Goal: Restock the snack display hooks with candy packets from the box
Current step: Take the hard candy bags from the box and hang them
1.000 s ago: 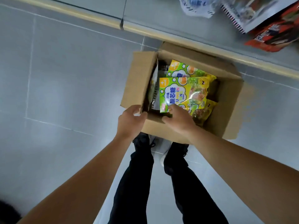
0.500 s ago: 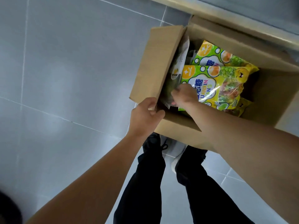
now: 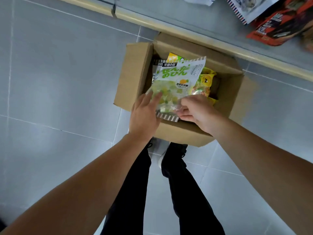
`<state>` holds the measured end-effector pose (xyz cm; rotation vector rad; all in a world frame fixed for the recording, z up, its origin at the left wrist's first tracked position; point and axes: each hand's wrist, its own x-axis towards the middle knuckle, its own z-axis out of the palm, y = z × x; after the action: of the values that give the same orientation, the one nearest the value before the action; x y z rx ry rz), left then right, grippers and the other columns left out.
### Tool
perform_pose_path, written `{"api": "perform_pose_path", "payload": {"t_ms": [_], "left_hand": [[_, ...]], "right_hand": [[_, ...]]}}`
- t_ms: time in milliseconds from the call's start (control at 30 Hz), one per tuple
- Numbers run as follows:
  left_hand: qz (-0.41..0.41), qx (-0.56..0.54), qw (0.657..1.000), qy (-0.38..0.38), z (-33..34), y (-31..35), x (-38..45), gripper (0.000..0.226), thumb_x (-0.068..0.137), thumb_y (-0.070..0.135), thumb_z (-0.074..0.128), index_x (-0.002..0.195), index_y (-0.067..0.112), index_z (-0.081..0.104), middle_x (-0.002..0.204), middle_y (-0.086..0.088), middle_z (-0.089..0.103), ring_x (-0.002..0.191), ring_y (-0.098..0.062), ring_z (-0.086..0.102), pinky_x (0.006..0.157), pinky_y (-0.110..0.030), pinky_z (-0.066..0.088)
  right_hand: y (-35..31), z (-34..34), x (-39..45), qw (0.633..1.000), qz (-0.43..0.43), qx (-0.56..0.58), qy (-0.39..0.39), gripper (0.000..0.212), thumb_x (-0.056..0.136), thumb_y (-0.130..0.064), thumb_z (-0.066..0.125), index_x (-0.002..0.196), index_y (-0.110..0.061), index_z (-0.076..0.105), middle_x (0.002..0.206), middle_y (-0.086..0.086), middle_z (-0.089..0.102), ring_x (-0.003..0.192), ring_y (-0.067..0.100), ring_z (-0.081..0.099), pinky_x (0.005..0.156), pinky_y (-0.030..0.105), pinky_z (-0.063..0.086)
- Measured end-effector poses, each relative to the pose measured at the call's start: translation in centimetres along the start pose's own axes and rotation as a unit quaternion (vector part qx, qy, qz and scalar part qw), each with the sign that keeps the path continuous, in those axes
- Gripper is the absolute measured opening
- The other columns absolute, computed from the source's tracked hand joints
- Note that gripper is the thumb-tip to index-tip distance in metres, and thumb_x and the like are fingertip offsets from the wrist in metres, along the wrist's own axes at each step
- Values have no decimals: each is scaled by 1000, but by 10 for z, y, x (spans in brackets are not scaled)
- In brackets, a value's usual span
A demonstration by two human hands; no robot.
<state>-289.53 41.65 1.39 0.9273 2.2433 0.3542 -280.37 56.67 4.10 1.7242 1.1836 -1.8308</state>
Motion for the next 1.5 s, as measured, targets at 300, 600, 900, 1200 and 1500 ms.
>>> {"api": "perform_pose_path", "payload": {"t_ms": [300,600,900,1200,1500], "left_hand": [[19,-116,991,64,-73,83,-31,22,95,13,51,104,12,71,67,1,63,65,-25,56,57,-29,40],[-302,-666,681,-45,-131,141,-70,13,98,2,48,89,9,56,72,-6,52,52,-18,53,74,-46,55],[-336,-482,809,-16,-204,184,-101,40,89,25,66,126,13,55,98,-3,59,85,-20,64,84,-37,56],[-59,-537,823,-175,-306,245,-156,45,86,52,59,124,28,57,117,1,66,104,-19,64,81,-35,50],[-42,-594,787,-162,-403,272,-238,23,100,29,52,90,12,62,65,2,59,50,-12,57,47,-22,50]], "right_hand": [[-29,-48,-103,997,-38,64,-32,36,98,-40,47,96,-12,70,81,4,73,69,17,68,68,28,55],[-29,-73,-150,985,-40,136,95,44,90,-36,67,121,-7,57,111,6,61,94,20,64,89,37,56],[-72,-86,-235,967,-173,174,66,20,87,-29,71,106,-22,67,113,5,71,102,24,68,85,41,58],[-95,-47,-368,915,-370,-67,146,33,84,-44,65,114,-34,71,107,-12,69,93,5,65,81,20,48],[-93,-66,-504,851,-425,21,308,34,87,-30,64,121,-25,62,111,-8,63,99,11,62,82,23,49]]}}
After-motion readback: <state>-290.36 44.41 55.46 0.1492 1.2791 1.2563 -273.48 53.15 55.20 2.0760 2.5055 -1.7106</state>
